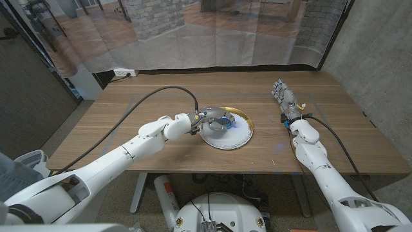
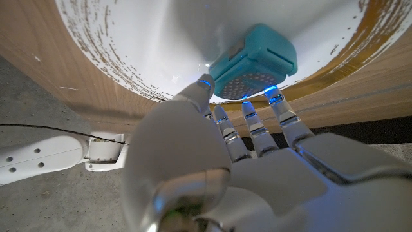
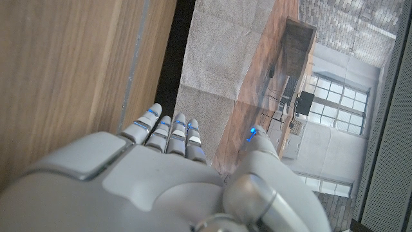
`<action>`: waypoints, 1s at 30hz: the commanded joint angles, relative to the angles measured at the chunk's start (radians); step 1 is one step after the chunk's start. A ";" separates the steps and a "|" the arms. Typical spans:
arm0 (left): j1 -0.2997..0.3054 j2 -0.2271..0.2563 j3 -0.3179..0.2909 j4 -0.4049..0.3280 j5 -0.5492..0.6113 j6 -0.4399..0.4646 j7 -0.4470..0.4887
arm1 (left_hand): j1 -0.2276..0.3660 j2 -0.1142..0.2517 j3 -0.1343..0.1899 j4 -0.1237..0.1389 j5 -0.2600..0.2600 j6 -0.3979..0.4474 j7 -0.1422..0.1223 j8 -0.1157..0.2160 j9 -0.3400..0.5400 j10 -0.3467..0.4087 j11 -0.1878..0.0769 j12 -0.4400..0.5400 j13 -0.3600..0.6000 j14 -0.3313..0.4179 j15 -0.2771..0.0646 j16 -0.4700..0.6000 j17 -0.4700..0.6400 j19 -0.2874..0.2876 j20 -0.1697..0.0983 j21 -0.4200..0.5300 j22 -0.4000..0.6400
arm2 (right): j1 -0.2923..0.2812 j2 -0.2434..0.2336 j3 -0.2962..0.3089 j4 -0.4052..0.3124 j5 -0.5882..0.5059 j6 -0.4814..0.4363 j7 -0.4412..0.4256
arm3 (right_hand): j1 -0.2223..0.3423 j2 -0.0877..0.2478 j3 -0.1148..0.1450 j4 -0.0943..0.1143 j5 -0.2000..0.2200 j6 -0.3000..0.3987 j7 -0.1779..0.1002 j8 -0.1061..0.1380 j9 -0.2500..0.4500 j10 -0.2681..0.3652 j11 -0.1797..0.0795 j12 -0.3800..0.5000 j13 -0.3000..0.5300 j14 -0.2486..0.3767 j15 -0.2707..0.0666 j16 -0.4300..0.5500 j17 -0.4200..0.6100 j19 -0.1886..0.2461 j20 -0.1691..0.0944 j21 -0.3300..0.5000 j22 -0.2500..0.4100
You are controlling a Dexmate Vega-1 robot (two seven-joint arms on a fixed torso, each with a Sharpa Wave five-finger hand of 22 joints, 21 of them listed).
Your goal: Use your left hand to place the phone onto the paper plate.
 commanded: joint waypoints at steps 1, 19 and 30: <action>0.000 0.005 -0.011 -0.017 -0.003 0.003 0.006 | -0.008 0.005 -0.002 0.000 -0.001 0.006 0.007 0.002 -0.001 0.000 -0.001 0.007 0.000 -0.001 -0.080 0.006 -0.001 -0.004 0.002 -0.003 0.002 | -0.009 -0.002 0.003 -0.008 0.005 0.002 0.001 | 0.011 -0.001 0.001 -0.002 -0.003 0.010 -0.003 0.007 0.005 0.008 0.002 0.006 0.002 0.008 -0.001 0.000 0.003 0.008 -0.013 -0.002 0.005; 0.004 0.014 -0.038 -0.048 -0.024 -0.009 0.009 | -0.012 0.009 0.001 -0.002 -0.005 0.013 0.007 0.002 -0.002 0.013 -0.001 0.015 -0.008 0.004 -0.080 0.012 -0.014 -0.003 0.005 -0.010 0.002 | -0.003 0.000 0.002 0.004 0.003 0.014 0.002 | 0.018 0.001 0.003 -0.005 -0.002 0.009 -0.003 0.007 0.005 0.008 0.003 0.006 0.002 0.008 -0.001 0.000 0.003 0.008 -0.015 -0.002 0.005; 0.006 0.023 -0.051 -0.081 -0.014 -0.007 0.006 | -0.014 0.010 0.003 -0.004 -0.007 0.017 0.006 0.003 -0.003 0.013 -0.004 0.016 -0.013 0.009 -0.081 0.015 -0.021 0.000 0.008 -0.014 0.002 | 0.005 0.004 0.000 0.016 0.001 0.022 0.002 | 0.022 0.001 0.004 -0.007 -0.002 0.009 -0.003 0.007 0.005 0.008 0.001 0.006 0.002 0.008 -0.002 -0.001 0.003 0.007 -0.014 -0.002 0.005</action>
